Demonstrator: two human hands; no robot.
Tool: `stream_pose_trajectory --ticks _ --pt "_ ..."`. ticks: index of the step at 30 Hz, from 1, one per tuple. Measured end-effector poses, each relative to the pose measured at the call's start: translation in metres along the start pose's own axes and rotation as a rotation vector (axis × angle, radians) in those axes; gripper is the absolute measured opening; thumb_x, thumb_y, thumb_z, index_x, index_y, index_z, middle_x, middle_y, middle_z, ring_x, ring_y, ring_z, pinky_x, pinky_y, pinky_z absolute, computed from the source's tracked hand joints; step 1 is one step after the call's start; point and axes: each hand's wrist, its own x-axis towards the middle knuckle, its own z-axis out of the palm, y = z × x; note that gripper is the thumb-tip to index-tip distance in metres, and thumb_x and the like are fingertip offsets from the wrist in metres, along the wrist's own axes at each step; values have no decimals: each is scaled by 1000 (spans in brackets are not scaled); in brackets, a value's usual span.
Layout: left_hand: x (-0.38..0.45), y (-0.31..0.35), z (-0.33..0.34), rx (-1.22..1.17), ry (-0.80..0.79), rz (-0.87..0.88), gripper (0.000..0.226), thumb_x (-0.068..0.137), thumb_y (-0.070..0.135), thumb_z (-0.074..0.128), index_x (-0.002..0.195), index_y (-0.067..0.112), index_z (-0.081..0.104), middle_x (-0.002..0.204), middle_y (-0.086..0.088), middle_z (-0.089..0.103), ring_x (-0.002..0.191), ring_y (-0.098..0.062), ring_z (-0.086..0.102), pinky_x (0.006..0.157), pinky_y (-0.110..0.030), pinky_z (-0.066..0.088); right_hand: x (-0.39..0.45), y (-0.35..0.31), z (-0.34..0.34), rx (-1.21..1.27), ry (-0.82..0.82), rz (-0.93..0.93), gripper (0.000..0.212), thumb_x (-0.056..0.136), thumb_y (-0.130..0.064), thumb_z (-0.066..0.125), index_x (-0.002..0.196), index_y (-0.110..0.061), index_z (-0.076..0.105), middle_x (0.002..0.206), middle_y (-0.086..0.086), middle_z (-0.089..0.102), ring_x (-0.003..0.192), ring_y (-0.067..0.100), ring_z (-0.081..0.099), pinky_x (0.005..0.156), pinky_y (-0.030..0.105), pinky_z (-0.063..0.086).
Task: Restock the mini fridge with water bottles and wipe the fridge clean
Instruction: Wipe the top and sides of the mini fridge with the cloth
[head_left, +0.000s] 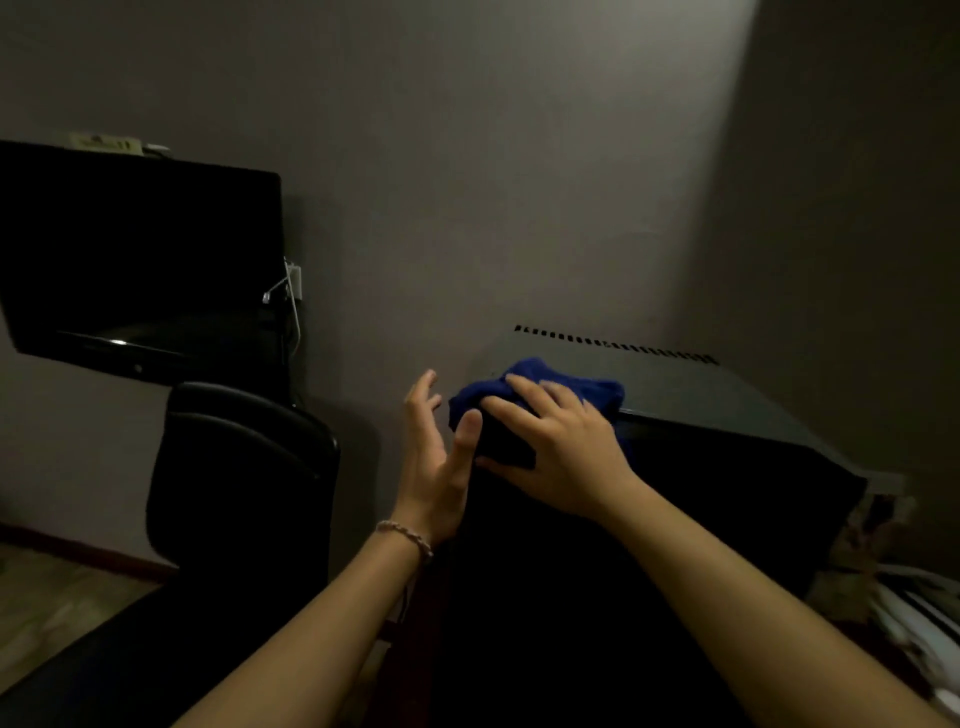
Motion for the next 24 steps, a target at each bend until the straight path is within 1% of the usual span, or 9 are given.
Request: stream_pose_trajectory --ticks 3,6,7,12,15,18,20,22,24 --pt "16 22 -4 148 -55 29 103 74 90 38 153 27 18 156 12 21 143 -1 25 118 -36 29 12 18 -15 221 -178 124 80 80 -86 33 149 -46 30 161 -10 30 146 24 33 114 54 33" --pt "28 40 -3 281 -185 17 102 76 90 31 153 24 21 161 7 19 144 1 17 112 -9 15 25 41 -27 369 -263 277 81 79 -89 33 147 -44 37 159 -11 35 145 18 34 116 54 30" --pt "33 44 -2 311 -228 -1 100 77 89 30 154 25 21 161 8 19 142 5 15 110 -7 13 29 47 -30 398 -297 317 80 80 -88 34 146 -45 38 159 -11 35 145 19 34 116 55 29" --pt "59 53 19 522 -452 -64 96 80 86 14 156 27 16 164 9 12 146 2 6 123 -36 11 48 61 -21 435 -399 351 63 87 -75 45 144 -47 39 159 -16 31 146 19 29 114 60 20" --pt "79 53 34 679 -569 -114 99 79 86 1 158 27 8 166 10 3 151 -5 -1 124 -43 7 63 78 -8 503 -387 370 59 87 -71 51 140 -46 43 156 -16 34 144 19 31 113 57 22" --pt "99 57 47 808 -686 -126 95 82 81 2 159 26 -1 166 11 -7 151 -8 -12 123 -50 -5 80 102 4 644 -344 417 59 86 -66 60 138 -41 48 157 -10 32 145 17 29 117 55 21" --pt "114 59 58 852 -740 -112 96 82 81 8 158 25 -4 166 10 -9 150 -8 -16 122 -49 -8 88 122 3 819 -289 436 60 87 -54 68 140 -33 49 155 -5 33 144 14 30 118 39 25" --pt "127 59 71 880 -796 -125 99 83 83 20 158 25 -6 165 10 -12 150 -10 -16 122 -50 -6 88 148 -7 1111 -151 524 48 92 -33 69 136 -26 53 144 -4 46 133 11 45 107 28 37" --pt "138 54 87 894 -842 -127 102 81 85 33 157 32 -8 164 13 -17 150 -12 -17 121 -56 -5 78 186 -12 1145 34 616 39 91 -32 62 128 -22 59 132 -2 56 120 11 55 103 35 46"
